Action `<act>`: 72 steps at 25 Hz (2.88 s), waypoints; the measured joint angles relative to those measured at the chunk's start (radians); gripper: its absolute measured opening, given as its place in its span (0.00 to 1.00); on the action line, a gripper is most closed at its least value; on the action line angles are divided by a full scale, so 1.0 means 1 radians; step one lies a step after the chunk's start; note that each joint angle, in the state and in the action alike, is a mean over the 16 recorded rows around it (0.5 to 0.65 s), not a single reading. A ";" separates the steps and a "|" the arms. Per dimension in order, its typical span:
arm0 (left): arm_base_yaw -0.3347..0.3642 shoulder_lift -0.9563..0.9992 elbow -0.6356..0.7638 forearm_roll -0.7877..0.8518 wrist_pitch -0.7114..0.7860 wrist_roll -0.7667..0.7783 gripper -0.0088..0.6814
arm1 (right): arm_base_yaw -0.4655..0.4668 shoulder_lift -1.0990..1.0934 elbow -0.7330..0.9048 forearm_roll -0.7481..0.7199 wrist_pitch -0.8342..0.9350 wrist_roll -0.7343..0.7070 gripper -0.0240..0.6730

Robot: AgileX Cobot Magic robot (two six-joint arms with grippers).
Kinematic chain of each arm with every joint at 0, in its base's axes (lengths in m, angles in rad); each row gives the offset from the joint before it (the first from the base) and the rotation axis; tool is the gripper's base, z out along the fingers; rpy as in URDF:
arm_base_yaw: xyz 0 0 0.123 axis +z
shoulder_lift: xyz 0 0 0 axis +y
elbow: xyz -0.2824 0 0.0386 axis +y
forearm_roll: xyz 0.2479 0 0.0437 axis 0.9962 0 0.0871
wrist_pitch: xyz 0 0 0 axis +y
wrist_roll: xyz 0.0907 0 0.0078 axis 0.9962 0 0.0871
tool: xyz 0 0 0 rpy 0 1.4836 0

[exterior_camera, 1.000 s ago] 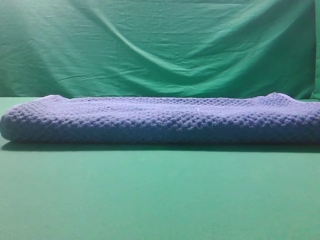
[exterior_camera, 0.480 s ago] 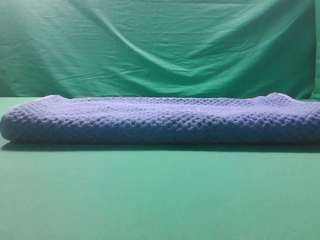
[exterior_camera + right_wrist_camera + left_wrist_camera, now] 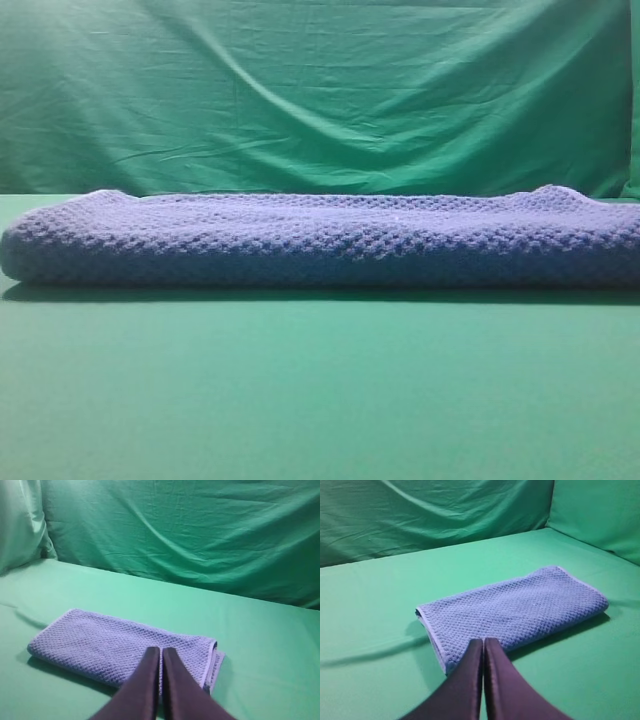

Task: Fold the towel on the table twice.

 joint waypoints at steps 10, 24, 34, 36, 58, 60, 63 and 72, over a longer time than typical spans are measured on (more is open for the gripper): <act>0.000 0.000 0.260 0.059 -0.339 -0.001 0.01 | 0.000 -0.006 0.242 0.013 -0.313 -0.035 0.03; 0.000 0.000 0.448 0.084 -0.523 0.001 0.01 | 0.000 -0.006 0.549 0.036 -0.615 -0.036 0.03; 0.000 0.000 0.466 0.054 -0.531 0.001 0.01 | 0.000 -0.006 0.607 0.045 -0.526 -0.032 0.03; 0.000 0.000 0.476 0.060 -0.529 0.001 0.01 | 0.000 -0.006 0.619 0.043 -0.504 -0.032 0.03; 0.000 0.005 0.532 0.133 -0.444 0.003 0.01 | 0.000 -0.006 0.694 0.035 -0.532 -0.025 0.03; 0.000 0.005 0.532 0.133 -0.444 0.003 0.01 | 0.000 -0.006 0.694 0.035 -0.532 -0.025 0.03; 0.001 0.005 0.532 0.133 -0.444 0.003 0.01 | -0.001 -0.006 0.694 0.036 -0.533 -0.025 0.03; 0.064 0.005 0.532 0.131 -0.443 0.003 0.01 | -0.051 -0.006 0.694 0.037 -0.534 -0.025 0.03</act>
